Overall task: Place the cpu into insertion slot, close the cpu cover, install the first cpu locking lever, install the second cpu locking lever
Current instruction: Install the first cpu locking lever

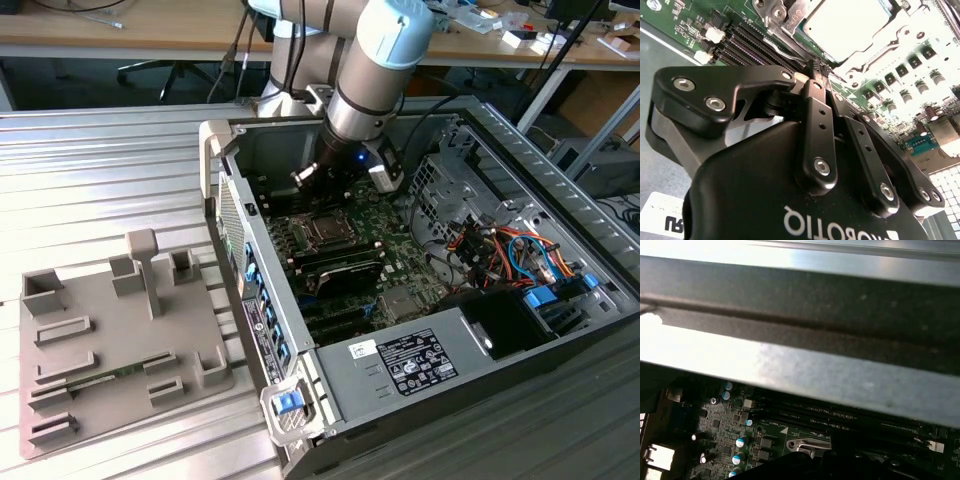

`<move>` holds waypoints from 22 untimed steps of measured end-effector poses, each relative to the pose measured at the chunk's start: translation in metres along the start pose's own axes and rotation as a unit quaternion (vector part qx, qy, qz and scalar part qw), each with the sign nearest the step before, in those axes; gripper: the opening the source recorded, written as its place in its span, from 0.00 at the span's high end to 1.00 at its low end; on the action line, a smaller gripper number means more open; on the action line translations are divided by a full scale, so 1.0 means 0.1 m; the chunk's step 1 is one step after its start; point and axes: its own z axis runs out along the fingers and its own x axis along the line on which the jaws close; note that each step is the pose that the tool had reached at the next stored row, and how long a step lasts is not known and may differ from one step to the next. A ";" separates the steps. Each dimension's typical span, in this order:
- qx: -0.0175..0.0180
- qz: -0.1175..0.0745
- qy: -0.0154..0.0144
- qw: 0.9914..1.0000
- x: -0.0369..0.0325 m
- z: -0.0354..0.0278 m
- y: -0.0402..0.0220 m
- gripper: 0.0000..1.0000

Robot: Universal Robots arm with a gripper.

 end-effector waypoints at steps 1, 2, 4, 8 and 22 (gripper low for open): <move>0.000 0.000 0.000 1.000 -0.004 0.002 -0.001 0.89; 0.000 0.000 0.000 1.000 -0.008 0.003 -0.002 0.89; 0.000 0.000 0.000 1.000 -0.019 0.006 -0.004 0.89; 0.000 -0.001 0.000 1.000 -0.044 0.011 -0.009 0.89; 0.000 -0.001 0.000 1.000 -0.130 0.011 -0.025 0.89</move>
